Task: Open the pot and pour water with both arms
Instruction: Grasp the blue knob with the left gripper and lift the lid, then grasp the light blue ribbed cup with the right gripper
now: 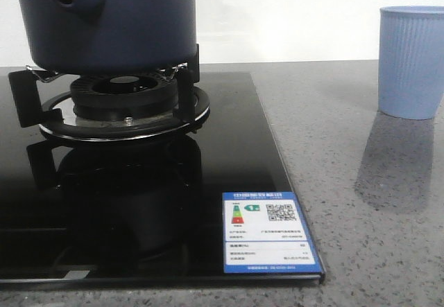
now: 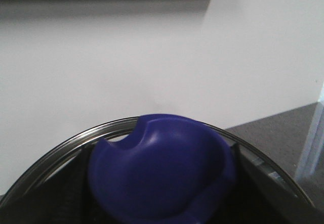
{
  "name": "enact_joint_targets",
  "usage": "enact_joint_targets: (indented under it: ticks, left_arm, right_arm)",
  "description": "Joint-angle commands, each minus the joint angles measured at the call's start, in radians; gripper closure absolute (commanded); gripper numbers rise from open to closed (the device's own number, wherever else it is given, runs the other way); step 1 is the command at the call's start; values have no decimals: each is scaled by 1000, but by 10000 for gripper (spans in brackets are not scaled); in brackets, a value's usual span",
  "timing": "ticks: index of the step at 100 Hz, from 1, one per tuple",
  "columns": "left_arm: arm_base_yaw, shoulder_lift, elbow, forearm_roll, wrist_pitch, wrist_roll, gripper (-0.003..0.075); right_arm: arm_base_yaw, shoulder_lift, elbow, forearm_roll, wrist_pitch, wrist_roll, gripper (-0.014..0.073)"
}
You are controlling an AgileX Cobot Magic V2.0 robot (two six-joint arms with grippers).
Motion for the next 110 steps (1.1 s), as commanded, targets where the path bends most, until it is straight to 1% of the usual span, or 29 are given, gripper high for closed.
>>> enact_joint_targets:
  ticks: [1,25,37,64,76,93,110]
  left_arm:
    - [30,-63,-37,6,-111,1,365]
    - [117,-149,-37,8,-74,1,365]
    - [144,-179,-37,8,-68,1,365]
    - [165,-198,-37,10,-65,1,365]
    - [165,-198,-37,10,-60,1,365]
    - [165,-198,-37,10,-61,1,365]
    - [165,-198,-37,10,-61,1,365]
  right_arm:
    - [-1,13,12,17,-130,-12,100]
    - [-1,13,104,19,-352,-12,100]
    - [-1,49,112,19,-411,-12,100]
    - [12,257,112,19,-557,-12,100]
    - [41,357,112,19,-624,-12,99]
    - [93,468,106,19,-767,-12,94]
    - [135,556,85,19,-832,-12,64]
